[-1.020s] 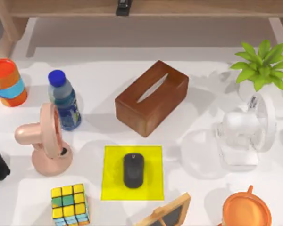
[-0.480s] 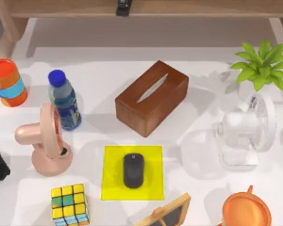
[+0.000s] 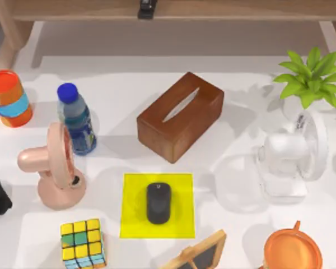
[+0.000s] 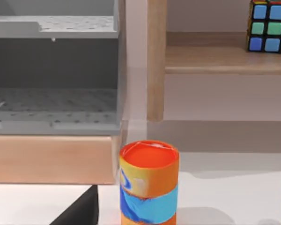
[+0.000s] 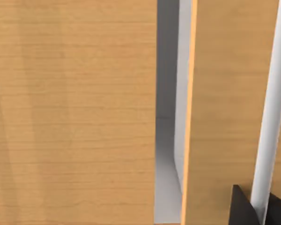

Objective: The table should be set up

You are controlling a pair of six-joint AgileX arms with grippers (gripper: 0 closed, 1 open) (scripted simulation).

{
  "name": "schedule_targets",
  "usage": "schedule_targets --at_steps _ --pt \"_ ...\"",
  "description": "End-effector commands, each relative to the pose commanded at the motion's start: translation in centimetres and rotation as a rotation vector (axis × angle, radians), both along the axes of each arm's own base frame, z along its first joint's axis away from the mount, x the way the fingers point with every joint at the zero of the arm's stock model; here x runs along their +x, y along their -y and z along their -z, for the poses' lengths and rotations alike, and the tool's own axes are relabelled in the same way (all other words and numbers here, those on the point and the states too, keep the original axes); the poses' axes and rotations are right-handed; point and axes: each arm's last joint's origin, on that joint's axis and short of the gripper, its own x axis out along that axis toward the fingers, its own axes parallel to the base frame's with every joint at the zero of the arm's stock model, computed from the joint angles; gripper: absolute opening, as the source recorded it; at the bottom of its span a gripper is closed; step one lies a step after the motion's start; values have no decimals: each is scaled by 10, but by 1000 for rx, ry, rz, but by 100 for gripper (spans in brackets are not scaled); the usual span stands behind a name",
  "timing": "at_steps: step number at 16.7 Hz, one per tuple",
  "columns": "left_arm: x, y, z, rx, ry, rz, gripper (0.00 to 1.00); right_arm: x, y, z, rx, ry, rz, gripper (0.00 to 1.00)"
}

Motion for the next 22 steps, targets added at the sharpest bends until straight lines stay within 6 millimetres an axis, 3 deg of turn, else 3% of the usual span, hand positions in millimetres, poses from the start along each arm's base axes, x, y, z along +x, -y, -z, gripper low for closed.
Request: schedule_targets --at_steps 6,13,15,19,22 --pt "0 0 0 0 0 0 100 51 4 -5 -8 17 -5 0" --pt "0 0 0 0 0 0 100 60 4 1 0 -6 9 0" --pt "0 0 0 0 0 0 100 74 2 4 5 -16 -1 0" --pt "0 0 0 0 0 0 100 109 7 -8 -15 26 -2 0" --pt "0 0 0 0 0 0 100 120 4 -2 -6 5 2 0"
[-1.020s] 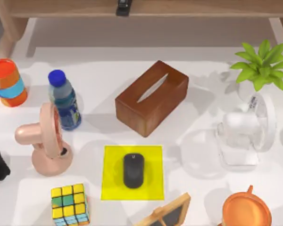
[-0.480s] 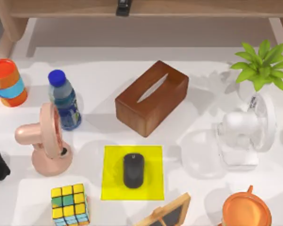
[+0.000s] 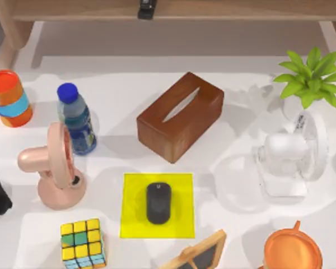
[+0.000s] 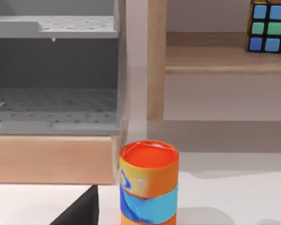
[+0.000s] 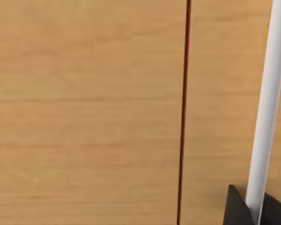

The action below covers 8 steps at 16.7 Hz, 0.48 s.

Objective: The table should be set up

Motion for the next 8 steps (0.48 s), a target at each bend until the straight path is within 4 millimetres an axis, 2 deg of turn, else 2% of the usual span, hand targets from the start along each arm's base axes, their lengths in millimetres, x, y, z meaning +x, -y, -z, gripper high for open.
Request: schedule_targets --at_steps 3,8 --pt "0 0 0 0 0 0 100 0 0 0 0 0 0 0" --pt "0 0 0 0 0 0 100 0 0 0 0 0 0 38"
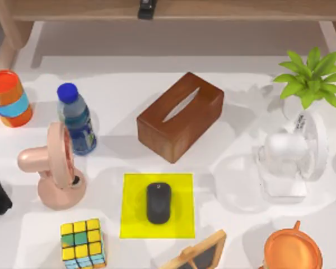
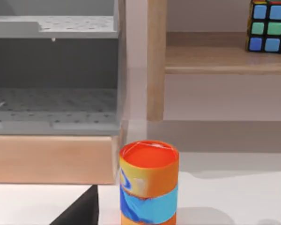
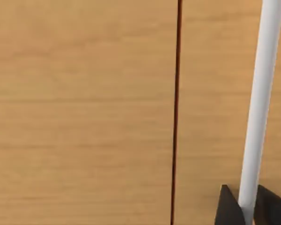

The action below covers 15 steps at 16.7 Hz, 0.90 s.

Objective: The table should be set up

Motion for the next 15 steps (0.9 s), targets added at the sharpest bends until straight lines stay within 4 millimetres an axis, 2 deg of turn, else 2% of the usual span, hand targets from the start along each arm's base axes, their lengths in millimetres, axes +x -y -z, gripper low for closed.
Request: schedule_targets --at_steps 8,15 --pt "0 0 0 0 0 0 100 0 0 0 0 0 0 98" --pt "0 0 0 0 0 0 100 0 0 0 0 0 0 100"
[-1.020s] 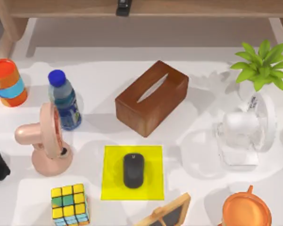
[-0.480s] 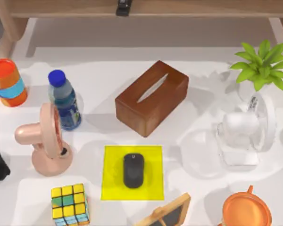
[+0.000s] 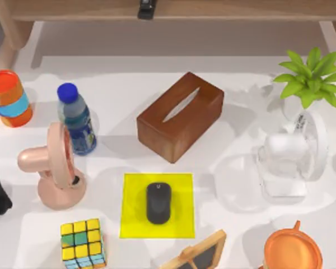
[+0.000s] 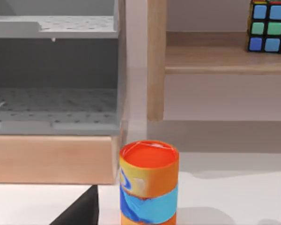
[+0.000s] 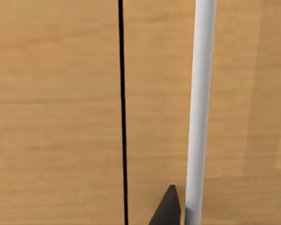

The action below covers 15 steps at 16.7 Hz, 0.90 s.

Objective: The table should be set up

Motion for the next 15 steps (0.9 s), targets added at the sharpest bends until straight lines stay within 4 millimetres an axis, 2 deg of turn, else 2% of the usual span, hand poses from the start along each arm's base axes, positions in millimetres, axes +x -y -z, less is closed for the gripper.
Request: schedule_targets --at_steps 1,2,3,6,8,11,13,15 --pt "0 0 0 0 0 0 100 0 0 0 0 0 0 100" --pt "0 0 0 0 0 0 100 -5 2 12 7 -40 9 100" --pt "0 0 0 0 0 0 100 -5 2 12 7 -40 9 100" --pt "0 0 0 0 0 0 100 -8 -8 -2 -34 -49 -2 100" --pt "0 0 0 0 0 0 100 -15 -20 -24 -98 -54 -12 100" --pt "0 0 0 0 0 0 100 -37 -47 -75 -247 -47 -22 100" --pt "0 0 0 0 0 0 100 -63 -69 -114 -377 -30 -22 100" --pt "0 0 0 0 0 0 100 -100 -93 -149 -524 -8 -16 100"
